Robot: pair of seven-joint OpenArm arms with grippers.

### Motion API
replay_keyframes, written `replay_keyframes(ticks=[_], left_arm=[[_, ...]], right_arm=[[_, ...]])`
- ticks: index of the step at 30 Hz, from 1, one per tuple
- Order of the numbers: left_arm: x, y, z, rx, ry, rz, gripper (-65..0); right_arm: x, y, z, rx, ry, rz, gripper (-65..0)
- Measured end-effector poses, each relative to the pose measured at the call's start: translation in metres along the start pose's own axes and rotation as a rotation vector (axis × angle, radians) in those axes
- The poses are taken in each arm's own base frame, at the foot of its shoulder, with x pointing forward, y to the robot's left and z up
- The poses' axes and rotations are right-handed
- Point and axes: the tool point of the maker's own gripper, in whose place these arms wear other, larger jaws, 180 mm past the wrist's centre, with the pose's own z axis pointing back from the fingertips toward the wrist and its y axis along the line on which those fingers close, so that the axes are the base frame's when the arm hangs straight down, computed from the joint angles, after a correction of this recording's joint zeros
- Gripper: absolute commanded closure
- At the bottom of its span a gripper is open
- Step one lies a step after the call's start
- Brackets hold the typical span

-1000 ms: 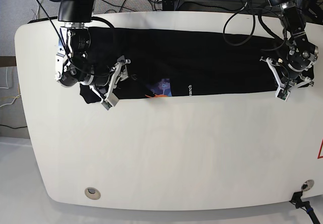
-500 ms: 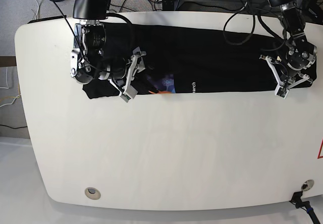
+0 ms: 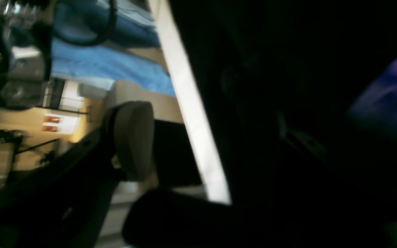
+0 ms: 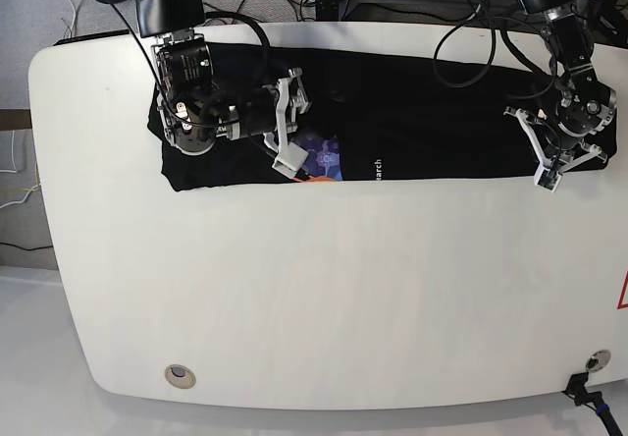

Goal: Fold the T-shirt properly
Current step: 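Fold the grasped side end with the right gripper toward the left gripper, then lay the folded end down and open the right gripper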

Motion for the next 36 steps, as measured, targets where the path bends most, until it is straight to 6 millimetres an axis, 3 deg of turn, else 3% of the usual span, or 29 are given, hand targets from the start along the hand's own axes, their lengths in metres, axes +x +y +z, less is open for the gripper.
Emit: replay_keyframes(ticks=[5, 9, 15, 17, 20, 23, 26, 28, 32, 36], left_arm=[[0.000, 0.000, 0.000, 0.000, -0.002, 0.000, 0.0], [0.000, 0.000, 0.000, 0.000, -0.001, -0.001, 0.0], [0.000, 0.000, 0.000, 0.000, -0.001, -0.001, 0.0], [-0.001, 0.000, 0.000, 0.000, 0.001, -0.001, 0.0], [0.000, 0.001, 0.002, 0.005, -0.001, -0.006, 0.0], [0.009, 0.000, 0.013, 0.019, -0.036, -0.031, 0.0], [0.000, -0.003, 0.018, 0.025, -0.013, -0.051, 0.0], [-0.005, -0.006, 0.025, 0.028, -0.008, -0.064, 0.0], [-0.023, -0.017, 0.031, 0.009, 0.020, -0.080, 0.0], [-0.042, -0.025, 0.026, -0.022, 0.068, -0.063, 0.0]], right_arm=[[-0.046, 0.012, -0.005, 0.054, 0.140, -0.029, -41.4], [-0.060, 0.015, -0.002, 0.071, 0.153, -0.060, -41.4], [-0.047, -0.003, 0.021, 0.006, 0.158, -0.026, -41.4], [-0.026, -0.010, 0.029, -0.024, 0.107, -0.002, -41.2], [0.004, -0.028, 0.059, -0.115, -0.001, 0.015, -40.9], [0.002, -0.048, 0.077, -0.225, 0.041, 0.023, -30.8], [0.013, -0.048, 0.079, -0.224, -0.023, 0.020, -12.4], [0.007, -0.050, 0.083, -0.232, -0.024, 0.005, 0.0], [-0.035, -0.057, 0.095, -0.272, 0.055, -0.064, 0.0], [-0.061, -0.055, 0.090, -0.274, 0.073, -0.113, 0.0]])
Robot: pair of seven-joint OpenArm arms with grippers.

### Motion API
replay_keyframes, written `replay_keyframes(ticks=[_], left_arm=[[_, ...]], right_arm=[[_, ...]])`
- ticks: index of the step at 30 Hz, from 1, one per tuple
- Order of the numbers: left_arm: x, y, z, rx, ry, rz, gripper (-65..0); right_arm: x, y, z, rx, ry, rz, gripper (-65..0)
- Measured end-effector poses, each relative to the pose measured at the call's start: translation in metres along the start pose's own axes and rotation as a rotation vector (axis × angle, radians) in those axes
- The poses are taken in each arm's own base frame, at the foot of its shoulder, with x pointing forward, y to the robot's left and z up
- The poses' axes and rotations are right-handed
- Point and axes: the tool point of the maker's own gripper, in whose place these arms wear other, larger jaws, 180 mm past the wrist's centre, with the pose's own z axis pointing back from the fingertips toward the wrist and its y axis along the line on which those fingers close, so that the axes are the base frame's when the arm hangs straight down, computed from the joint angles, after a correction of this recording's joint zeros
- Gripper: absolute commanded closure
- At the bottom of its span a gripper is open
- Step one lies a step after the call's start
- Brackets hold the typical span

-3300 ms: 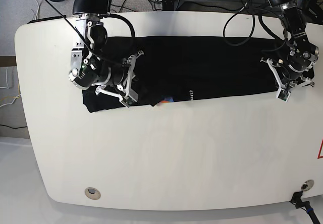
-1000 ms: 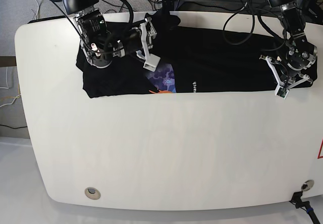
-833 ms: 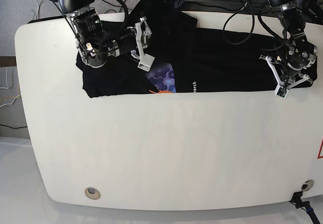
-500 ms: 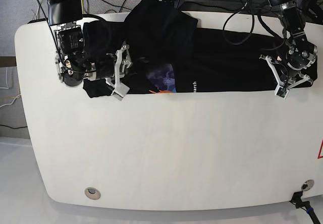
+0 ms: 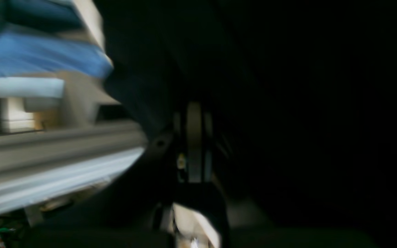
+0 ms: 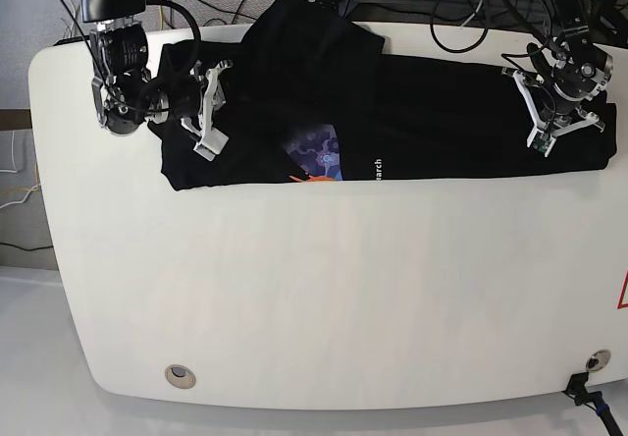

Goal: Fold the T-shirt properly
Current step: 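Lay the folded end down and open the right gripper, then move the left gripper to the shirt's other side end and grasp it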

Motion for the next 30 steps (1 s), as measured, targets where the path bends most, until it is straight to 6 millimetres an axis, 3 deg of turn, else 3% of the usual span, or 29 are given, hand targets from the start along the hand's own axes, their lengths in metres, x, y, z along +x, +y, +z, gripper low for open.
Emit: replay_keyframes(ticks=[2, 4, 9, 14, 20, 22, 24, 27, 30], left_arm=[[-0.010, -0.003, -0.007, -0.017, 0.026, 0.020, 0.0], [-0.011, -0.005, -0.013, -0.034, 0.017, 0.044, 0.0], [0.018, 0.005, -0.041, -0.050, -0.047, 0.084, 0.0], [0.030, 0.008, -0.049, -0.067, -0.085, 0.116, 0.0], [0.031, 0.008, -0.033, -0.038, -0.047, 0.053, 0.0], [0.032, 0.021, -0.022, 0.006, -0.041, 0.065, 0.0], [0.036, 0.047, -0.007, 0.082, -0.048, 0.082, -1.0], [0.041, 0.087, 0.012, 0.188, -0.049, 0.150, -28.8], [0.017, 0.115, 0.027, 0.253, 0.018, 0.280, -46.2]], right_arm=[[-0.016, -0.015, -0.001, -0.086, 0.073, 0.006, 0.0], [-0.012, -0.018, -0.007, -0.115, 0.080, 0.023, 0.0], [0.007, -0.035, -0.009, -0.211, 0.038, 0.085, 0.0], [0.031, -0.068, -0.002, -0.224, -0.045, 0.011, 0.0], [0.038, -0.072, 0.002, -0.229, -0.056, 0.008, 0.0], [0.042, -0.072, 0.003, -0.234, -0.058, 0.019, 0.0], [0.043, -0.073, 0.004, -0.244, -0.050, 0.027, 0.0], [0.044, -0.074, 0.004, -0.250, -0.047, 0.030, 0.0], [0.044, -0.074, 0.004, -0.250, -0.045, 0.029, 0.0]])
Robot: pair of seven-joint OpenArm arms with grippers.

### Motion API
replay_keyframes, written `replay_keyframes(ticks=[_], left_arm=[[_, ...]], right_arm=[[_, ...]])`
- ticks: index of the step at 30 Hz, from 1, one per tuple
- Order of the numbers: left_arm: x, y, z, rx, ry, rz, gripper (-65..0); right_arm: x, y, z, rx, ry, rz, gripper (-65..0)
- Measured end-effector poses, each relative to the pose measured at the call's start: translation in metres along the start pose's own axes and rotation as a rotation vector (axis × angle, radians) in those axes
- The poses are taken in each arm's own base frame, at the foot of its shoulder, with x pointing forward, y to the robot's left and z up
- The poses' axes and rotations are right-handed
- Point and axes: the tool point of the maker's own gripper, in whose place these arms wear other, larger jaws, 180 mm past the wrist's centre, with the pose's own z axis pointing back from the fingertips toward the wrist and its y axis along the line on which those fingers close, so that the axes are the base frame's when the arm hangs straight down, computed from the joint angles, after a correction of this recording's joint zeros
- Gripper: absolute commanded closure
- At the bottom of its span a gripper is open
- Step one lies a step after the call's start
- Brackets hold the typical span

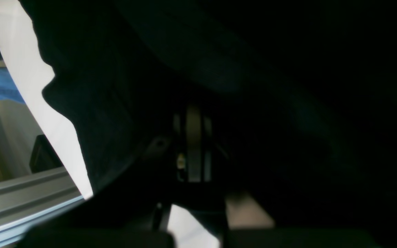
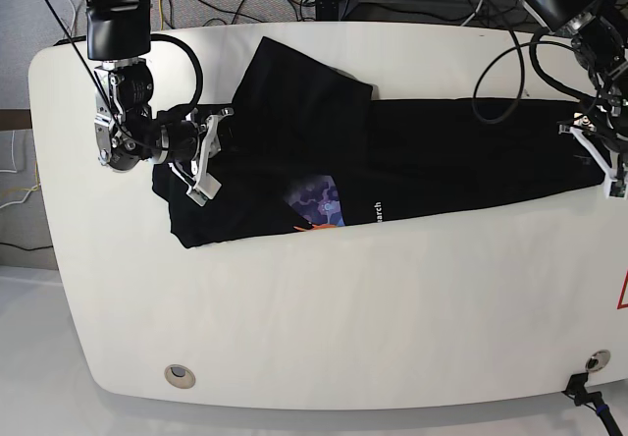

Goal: Fold the T-shirt properly
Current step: 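Move the left gripper to the shirt's other side end and grasp it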

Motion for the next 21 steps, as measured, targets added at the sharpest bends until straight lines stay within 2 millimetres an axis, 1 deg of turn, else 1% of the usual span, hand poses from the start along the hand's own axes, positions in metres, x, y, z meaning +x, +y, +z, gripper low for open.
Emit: replay_keyframes(ticks=[1, 3, 4, 5, 6, 7, 8, 11, 13, 15, 16, 18, 20, 21], left_arm=[[-0.007, 0.008, 0.003, 0.008, 0.025, 0.043, -47.6], [-0.018, 0.026, 0.010, 0.018, 0.059, 0.108, -47.6], [-0.020, 0.038, 0.014, 0.029, 0.076, 0.116, -47.6], [-0.018, 0.051, 0.018, 0.041, 0.067, 0.133, -47.6], [-0.015, 0.060, 0.020, 0.037, 0.042, 0.156, -47.9], [-0.016, 0.064, 0.019, 0.020, 0.034, 0.183, -48.5], [-0.024, 0.064, 0.014, -0.006, 0.054, 0.210, -49.4], [-0.055, 0.053, -0.004, -0.120, 0.132, 0.297, -51.4], [-0.065, 0.053, -0.012, -0.172, 0.149, 0.343, -51.5], [-0.062, 0.052, -0.017, -0.224, 0.119, 0.387, -51.5], [-0.059, 0.047, -0.019, -0.257, 0.104, 0.401, -51.5], [-0.058, 0.029, -0.025, -0.317, 0.124, 0.375, -51.5], [-0.045, 0.012, -0.028, -0.381, 0.085, 0.366, -51.5], [-0.037, 0.006, -0.029, -0.397, 0.062, 0.351, -51.5]], right_arm=[[0.000, 0.000, 0.000, 0.000, 0.000, 0.000, 0.0], [-0.001, -0.001, 0.000, -0.005, 0.004, -0.002, 0.0], [-0.001, -0.001, 0.000, -0.006, 0.004, -0.001, 0.0], [-0.001, -0.001, 0.000, -0.005, 0.004, -0.001, 0.0], [-0.001, -0.001, 0.000, -0.006, 0.004, -0.001, 0.0], [-0.001, -0.001, 0.000, -0.006, 0.004, -0.001, 0.0], [-0.001, -0.001, 0.000, -0.006, 0.005, -0.001, 0.0], [0.000, -0.001, 0.000, -0.006, 0.002, -0.001, 0.0], [0.000, -0.001, 0.000, -0.006, 0.002, -0.001, 0.0], [-0.001, -0.001, 0.000, -0.006, 0.004, -0.001, 0.0], [-0.001, -0.001, 0.000, -0.006, 0.004, -0.001, 0.0], [-0.001, -0.001, 0.000, -0.006, 0.003, -0.001, 0.0], [-0.001, -0.001, 0.000, -0.006, 0.005, -0.001, 0.0], [-0.001, -0.001, 0.000, -0.006, 0.004, -0.001, 0.0]])
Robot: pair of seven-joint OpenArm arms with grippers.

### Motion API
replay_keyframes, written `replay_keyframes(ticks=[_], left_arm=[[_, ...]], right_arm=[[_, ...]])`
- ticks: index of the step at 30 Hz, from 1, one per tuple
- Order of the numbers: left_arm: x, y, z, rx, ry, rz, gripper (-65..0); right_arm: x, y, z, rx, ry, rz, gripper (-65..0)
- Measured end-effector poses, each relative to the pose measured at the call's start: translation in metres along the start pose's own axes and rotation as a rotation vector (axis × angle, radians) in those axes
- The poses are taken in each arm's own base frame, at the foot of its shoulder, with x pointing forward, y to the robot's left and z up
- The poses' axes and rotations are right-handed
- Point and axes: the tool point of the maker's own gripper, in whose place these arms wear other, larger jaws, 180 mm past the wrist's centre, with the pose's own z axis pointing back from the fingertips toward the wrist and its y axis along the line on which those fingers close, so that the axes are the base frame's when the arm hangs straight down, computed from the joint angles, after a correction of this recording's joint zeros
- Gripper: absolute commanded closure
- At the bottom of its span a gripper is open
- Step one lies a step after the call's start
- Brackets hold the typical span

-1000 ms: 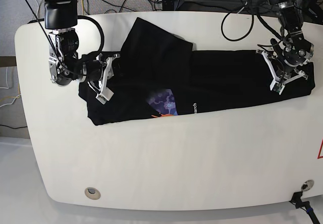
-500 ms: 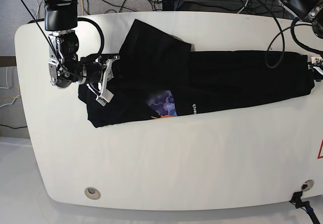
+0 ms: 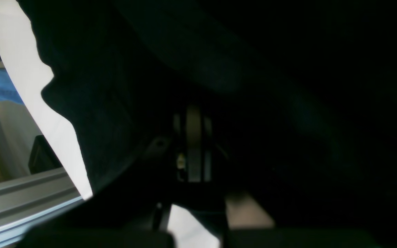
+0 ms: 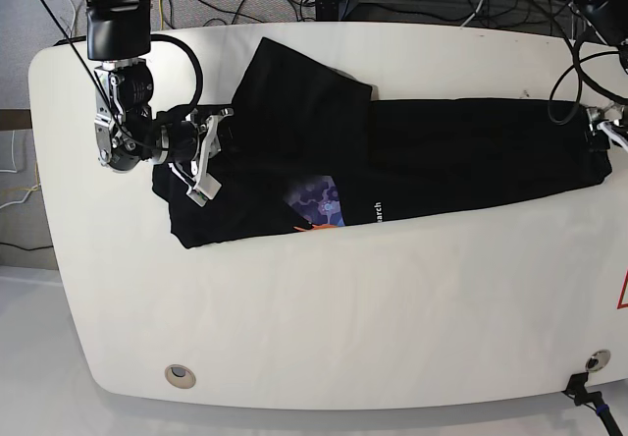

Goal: Fold the T-shirt properly
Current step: 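Move the left gripper to the shirt's other side end and grasp it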

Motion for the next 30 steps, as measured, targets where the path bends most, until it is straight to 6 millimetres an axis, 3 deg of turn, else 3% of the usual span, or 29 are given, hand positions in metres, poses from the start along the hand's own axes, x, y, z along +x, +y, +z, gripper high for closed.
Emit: replay_keyframes(ticks=[2, 9, 16, 25, 27, 30], left_arm=[[0.005, -0.008, -0.004, -0.019, -0.007, -0.021, -51.5], [0.000, -0.004, -0.005, 0.003, 0.016, -0.029, -51.5], [-0.027, 0.009, -0.024, 0.008, 0.048, 0.045, -51.1], [-0.021, 0.006, -0.037, -0.033, 0.012, 0.056, -50.0], [-0.022, 0.001, -0.040, -0.042, 0.023, 0.039, -42.6], [-0.017, -0.013, -0.046, -0.090, -0.021, 0.066, -25.3]], right_arm=[[0.000, 0.000, 0.000, 0.000, -0.003, 0.000, 0.0], [0.000, 0.000, 0.000, 0.000, -0.002, 0.000, 0.0], [0.002, 0.004, -0.004, 0.008, -0.006, -0.002, 0.0], [0.003, 0.005, -0.005, 0.009, -0.011, -0.004, 0.0], [0.003, 0.005, -0.005, 0.009, -0.010, -0.004, 0.0], [0.003, 0.005, -0.005, 0.009, -0.010, -0.004, 0.0]])
